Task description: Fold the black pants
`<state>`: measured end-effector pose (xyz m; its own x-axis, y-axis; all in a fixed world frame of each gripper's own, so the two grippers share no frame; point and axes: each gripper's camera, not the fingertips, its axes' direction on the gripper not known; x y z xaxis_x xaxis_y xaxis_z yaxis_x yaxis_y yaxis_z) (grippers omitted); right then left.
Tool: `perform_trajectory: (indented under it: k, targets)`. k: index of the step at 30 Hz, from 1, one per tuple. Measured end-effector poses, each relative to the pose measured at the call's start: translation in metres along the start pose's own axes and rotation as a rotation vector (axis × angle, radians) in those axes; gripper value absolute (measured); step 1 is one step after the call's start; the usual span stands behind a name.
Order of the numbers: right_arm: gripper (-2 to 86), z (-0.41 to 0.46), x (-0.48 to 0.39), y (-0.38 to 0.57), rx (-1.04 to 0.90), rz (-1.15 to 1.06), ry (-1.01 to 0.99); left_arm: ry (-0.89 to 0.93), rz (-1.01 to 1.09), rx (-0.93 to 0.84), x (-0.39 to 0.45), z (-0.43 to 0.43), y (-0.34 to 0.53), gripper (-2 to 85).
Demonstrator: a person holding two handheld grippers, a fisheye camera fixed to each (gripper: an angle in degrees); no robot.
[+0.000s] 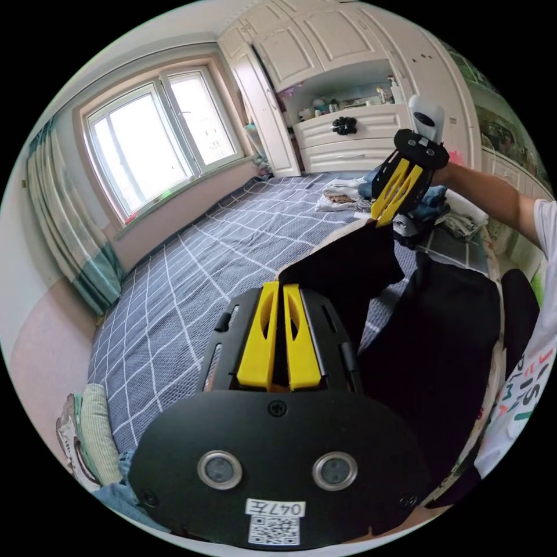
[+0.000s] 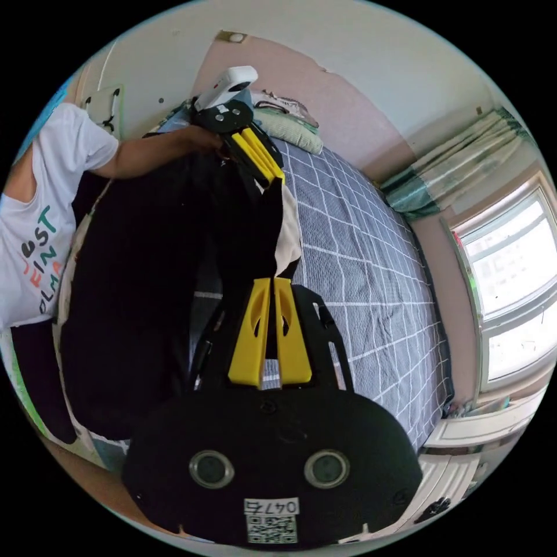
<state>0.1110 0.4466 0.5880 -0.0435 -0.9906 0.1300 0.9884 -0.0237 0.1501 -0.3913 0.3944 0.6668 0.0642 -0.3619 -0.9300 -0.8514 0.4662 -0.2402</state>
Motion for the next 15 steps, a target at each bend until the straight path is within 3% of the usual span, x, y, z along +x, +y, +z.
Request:
perform_trajectory:
  k: [7,15]
  targets:
    - [-0.2,-0.060,-0.035,0.011,0.043,0.071,-0.077,0.099,-0.002,0.056,0.006,-0.067,-0.003,-0.4]
    - [0.2,-0.066,-0.094,0.018,0.038,0.072,-0.237,0.241,0.019,0.000,0.031,-0.090,0.027,-0.5]
